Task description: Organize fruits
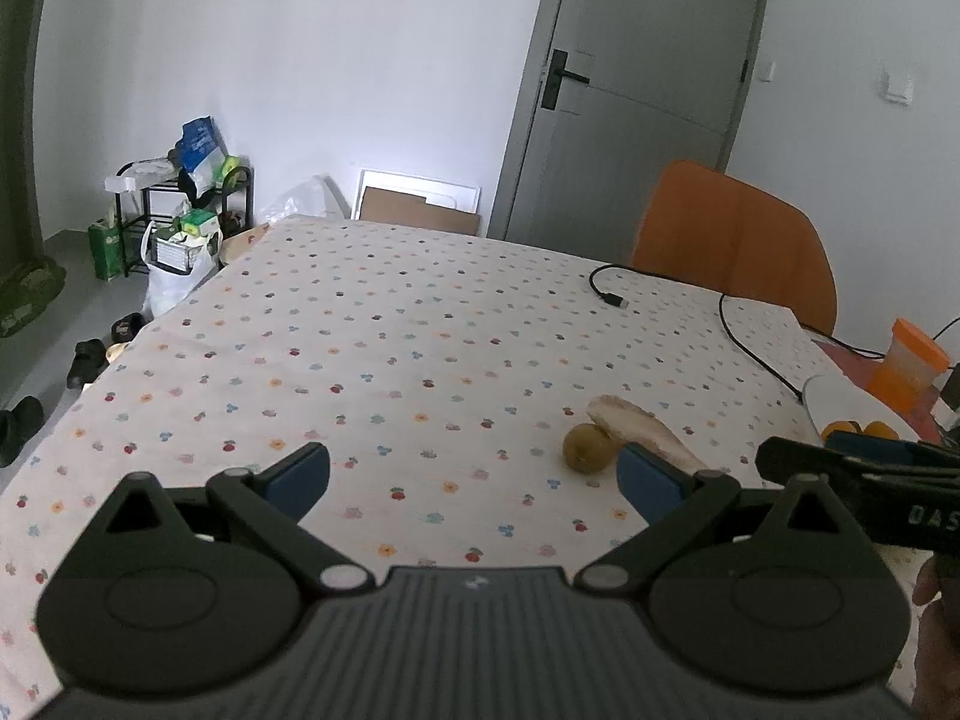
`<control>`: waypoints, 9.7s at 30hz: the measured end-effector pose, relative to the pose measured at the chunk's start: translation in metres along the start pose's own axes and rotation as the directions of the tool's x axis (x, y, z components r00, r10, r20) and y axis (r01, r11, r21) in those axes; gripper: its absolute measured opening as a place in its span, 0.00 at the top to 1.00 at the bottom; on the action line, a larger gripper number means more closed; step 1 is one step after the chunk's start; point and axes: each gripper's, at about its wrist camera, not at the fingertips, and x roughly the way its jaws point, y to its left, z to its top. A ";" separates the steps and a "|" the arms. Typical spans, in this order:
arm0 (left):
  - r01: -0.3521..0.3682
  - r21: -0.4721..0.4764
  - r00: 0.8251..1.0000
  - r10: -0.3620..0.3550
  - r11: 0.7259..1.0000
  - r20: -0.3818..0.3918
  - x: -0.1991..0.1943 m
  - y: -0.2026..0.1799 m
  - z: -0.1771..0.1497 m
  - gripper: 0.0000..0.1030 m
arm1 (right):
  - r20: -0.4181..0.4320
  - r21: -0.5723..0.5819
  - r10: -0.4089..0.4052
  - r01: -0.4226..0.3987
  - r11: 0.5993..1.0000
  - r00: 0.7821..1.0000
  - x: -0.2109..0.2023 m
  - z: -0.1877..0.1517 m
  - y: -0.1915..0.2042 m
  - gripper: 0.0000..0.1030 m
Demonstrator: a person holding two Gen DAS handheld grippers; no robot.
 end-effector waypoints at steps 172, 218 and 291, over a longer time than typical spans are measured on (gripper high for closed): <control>0.232 0.156 0.973 -0.228 0.960 -0.047 0.022 -0.139 0.004 0.41 | 0.108 0.261 -0.252 0.217 0.941 0.962 -0.091 -0.022 -0.151 0.53; 0.100 0.113 0.995 -0.101 0.989 0.004 -0.080 -0.034 -0.004 0.00 | 0.086 0.169 -0.186 0.170 0.971 0.979 -0.113 -0.026 -0.009 0.00; 0.072 0.148 0.996 -0.079 0.986 0.041 -0.139 -0.003 -0.035 0.00 | 0.049 0.121 -0.245 0.237 0.964 0.968 -0.149 -0.066 0.011 0.00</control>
